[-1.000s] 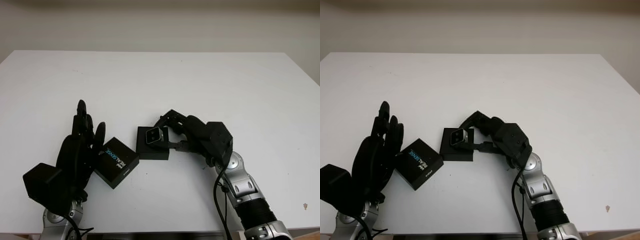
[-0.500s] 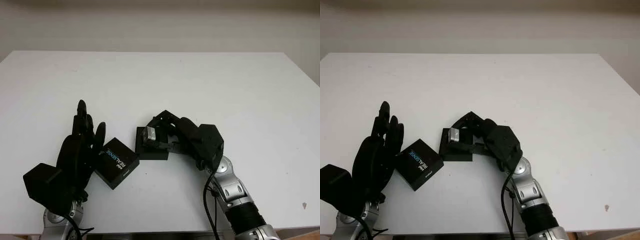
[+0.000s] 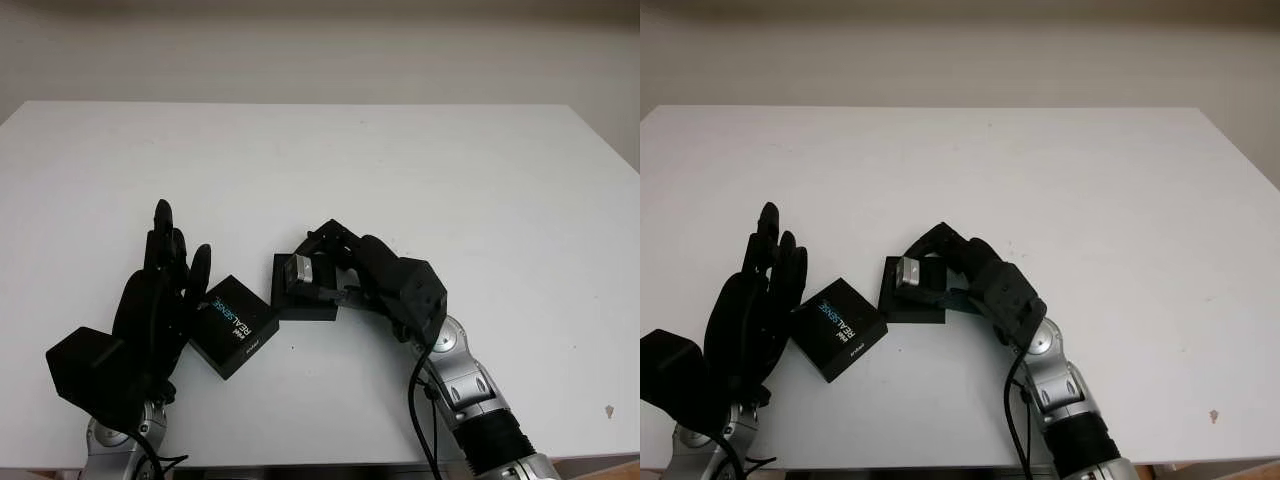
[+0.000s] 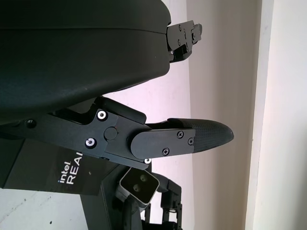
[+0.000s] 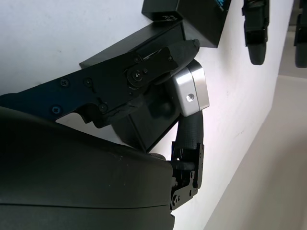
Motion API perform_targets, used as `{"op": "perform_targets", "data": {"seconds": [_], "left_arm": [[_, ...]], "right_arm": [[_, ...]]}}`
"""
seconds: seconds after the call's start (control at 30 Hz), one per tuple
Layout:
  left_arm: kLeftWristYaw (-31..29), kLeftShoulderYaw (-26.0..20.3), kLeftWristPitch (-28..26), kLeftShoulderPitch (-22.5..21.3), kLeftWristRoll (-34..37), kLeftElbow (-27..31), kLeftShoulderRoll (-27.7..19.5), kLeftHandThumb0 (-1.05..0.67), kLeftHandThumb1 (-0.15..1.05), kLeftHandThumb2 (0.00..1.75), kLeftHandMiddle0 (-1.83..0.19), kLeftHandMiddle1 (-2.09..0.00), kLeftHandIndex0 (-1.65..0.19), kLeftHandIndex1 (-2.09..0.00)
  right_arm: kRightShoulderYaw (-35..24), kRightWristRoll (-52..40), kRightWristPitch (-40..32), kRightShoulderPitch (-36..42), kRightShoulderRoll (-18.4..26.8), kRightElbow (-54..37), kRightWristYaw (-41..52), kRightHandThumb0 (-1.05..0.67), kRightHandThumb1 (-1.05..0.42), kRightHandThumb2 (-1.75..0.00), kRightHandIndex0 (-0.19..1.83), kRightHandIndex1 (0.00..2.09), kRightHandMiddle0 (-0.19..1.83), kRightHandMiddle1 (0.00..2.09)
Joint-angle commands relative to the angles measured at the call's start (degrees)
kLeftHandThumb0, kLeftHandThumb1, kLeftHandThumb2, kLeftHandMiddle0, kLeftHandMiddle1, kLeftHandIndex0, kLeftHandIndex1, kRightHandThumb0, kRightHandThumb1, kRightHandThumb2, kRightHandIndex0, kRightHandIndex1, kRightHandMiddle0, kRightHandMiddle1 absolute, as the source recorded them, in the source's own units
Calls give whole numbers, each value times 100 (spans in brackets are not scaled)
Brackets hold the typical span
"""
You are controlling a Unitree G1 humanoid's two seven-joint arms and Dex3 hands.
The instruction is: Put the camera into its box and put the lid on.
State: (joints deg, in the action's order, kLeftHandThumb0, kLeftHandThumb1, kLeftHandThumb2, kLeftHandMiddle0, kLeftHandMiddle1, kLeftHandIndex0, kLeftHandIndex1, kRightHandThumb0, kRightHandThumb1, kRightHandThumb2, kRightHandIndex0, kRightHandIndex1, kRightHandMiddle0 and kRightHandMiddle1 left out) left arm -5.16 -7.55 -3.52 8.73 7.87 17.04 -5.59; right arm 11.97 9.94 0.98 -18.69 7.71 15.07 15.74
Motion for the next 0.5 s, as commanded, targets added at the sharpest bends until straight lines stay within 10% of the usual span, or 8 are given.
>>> {"op": "perform_targets", "data": {"seconds": [0.0, 0.27, 0.47], "left_arm": [[-20, -27, -11, 74, 30, 1, -11, -74, 105, 45, 18, -5, 18, -5], [-47, -63, -50, 96, 63, 45, -35, -75, 105, 45, 19, -5, 18, -5], [-76, -88, -42, 113, 89, 44, -52, -74, 105, 45, 19, -5, 18, -5]], "right_arm": [[85, 115, -51, 51, 148, -189, 74, -54, -96, -5, 17, 3, 13, 151], [168, 526, 127, 167, 589, -842, 117, -58, -93, -5, -7, 2, 8, 44], [142, 542, 351, 245, 857, -1238, 259, -61, -92, -5, -17, 1, 4, 26]]}}
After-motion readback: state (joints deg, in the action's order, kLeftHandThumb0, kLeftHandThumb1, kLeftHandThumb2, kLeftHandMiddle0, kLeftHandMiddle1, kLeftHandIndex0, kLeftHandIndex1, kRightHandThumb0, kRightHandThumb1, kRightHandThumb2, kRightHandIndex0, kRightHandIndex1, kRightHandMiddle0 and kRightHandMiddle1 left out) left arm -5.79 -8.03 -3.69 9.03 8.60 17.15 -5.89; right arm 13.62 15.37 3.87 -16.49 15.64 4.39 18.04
